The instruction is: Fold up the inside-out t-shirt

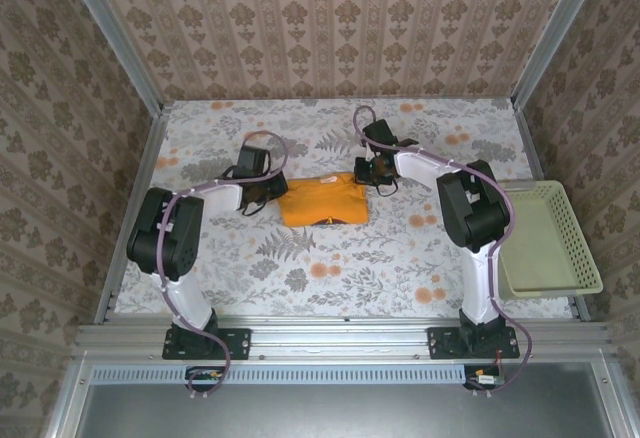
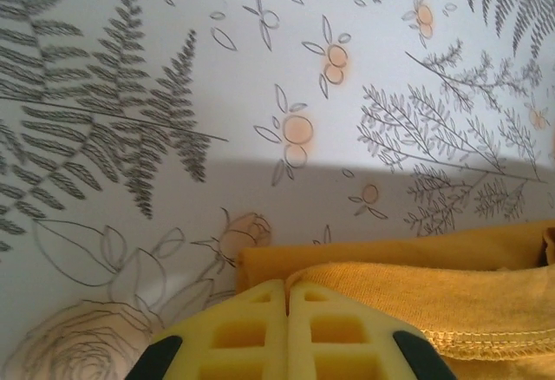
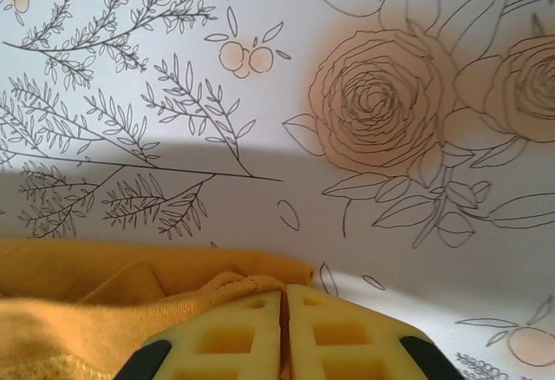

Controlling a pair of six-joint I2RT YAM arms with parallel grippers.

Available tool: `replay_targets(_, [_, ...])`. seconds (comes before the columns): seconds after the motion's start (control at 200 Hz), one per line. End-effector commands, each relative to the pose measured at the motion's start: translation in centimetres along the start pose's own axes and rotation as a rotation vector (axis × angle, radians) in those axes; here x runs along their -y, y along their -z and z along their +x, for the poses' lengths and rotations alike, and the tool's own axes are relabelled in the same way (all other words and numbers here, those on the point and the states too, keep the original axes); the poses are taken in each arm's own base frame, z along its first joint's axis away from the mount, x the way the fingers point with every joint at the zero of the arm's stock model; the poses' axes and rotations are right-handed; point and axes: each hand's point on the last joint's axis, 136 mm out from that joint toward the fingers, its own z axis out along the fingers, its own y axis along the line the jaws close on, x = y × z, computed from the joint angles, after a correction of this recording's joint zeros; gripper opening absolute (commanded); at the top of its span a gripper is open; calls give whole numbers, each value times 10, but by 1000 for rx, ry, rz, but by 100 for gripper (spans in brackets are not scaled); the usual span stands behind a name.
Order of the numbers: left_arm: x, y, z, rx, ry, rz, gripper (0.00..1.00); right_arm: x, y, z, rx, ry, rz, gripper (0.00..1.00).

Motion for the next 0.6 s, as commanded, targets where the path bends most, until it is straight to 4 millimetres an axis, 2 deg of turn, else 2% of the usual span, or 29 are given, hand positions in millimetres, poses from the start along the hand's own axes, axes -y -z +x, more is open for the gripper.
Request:
replay_targets(0.0, [-2,22,-25,78,-4,-36,2,10,26,-13,55,15,79,12])
replay_targets(0.06, [0,33,-30,99,-13,-39,9,7,40,-17,81,19,72,17])
replay_targets(0.145, [10,50,-34,106,-40,-21,23,-5,59,-19,105,33,15,34])
replay_targets(0.23, [18,70,-30,98,-57,-27,37,-14,82,-18,128,40,-23,44])
replay_targets(0.265, [15,80,-26,98,-56,-76,40,-13,90,-17,137,38,-16,46])
replay_targets(0.33, [-3,102,-13,106,-17,-225,52,-6,102,-11,141,35,17,48])
replay_targets(0.445, [-5,120,12,125,32,-220,58,0,113,4,147,40,19,53])
replay_targets(0.5, [-6,123,18,127,52,-220,61,2,118,10,155,35,15,56])
replay_targets(0.52, [3,122,25,113,34,-198,61,3,118,12,153,33,15,56])
replay_targets(0.59, [18,121,33,103,6,-160,61,1,122,20,151,31,-10,57])
